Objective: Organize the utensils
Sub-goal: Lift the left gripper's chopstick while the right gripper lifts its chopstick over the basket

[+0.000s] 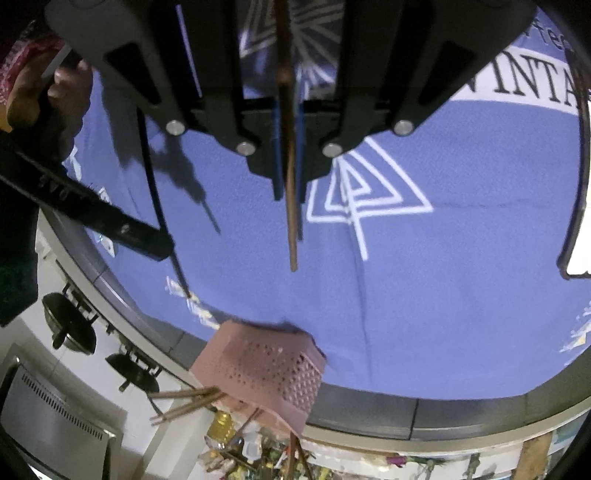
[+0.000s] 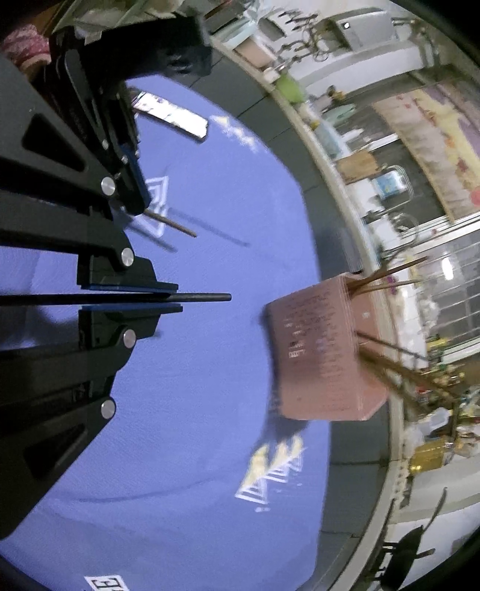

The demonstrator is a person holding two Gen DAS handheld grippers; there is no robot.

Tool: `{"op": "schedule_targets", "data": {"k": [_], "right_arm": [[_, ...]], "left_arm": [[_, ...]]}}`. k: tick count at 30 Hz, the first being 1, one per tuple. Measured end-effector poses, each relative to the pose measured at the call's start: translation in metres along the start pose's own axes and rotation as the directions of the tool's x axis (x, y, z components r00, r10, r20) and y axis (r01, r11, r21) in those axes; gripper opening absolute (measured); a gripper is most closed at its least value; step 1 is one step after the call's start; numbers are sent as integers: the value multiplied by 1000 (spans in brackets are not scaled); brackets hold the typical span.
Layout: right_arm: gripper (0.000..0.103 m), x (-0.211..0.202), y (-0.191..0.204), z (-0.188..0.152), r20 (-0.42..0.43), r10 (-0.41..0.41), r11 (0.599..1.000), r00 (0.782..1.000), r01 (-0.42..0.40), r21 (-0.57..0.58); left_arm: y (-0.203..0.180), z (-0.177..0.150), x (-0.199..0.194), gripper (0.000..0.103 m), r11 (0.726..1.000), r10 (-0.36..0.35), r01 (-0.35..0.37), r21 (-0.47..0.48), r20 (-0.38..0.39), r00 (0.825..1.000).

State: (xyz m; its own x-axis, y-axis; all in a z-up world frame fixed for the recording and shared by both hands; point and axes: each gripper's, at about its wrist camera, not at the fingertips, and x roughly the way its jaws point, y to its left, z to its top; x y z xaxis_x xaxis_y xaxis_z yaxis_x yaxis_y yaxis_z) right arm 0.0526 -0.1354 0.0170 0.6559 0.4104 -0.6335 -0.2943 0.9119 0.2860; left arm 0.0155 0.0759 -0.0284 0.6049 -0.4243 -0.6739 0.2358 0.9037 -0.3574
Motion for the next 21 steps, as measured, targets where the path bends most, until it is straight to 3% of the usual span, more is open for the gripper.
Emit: {"op": "schedule_targets", "data": {"k": [10,21], "right_arm": [[5,-38,3,35,166,44,999,985,-45,2],[5,-69,11,63,266,65,998,962,-57,-36]], "left_arm": [[-12,27,-29,6,1000,-22,20,21,96,995],[-39,57,-46,6,997,-42,31,66,167,985]]}}
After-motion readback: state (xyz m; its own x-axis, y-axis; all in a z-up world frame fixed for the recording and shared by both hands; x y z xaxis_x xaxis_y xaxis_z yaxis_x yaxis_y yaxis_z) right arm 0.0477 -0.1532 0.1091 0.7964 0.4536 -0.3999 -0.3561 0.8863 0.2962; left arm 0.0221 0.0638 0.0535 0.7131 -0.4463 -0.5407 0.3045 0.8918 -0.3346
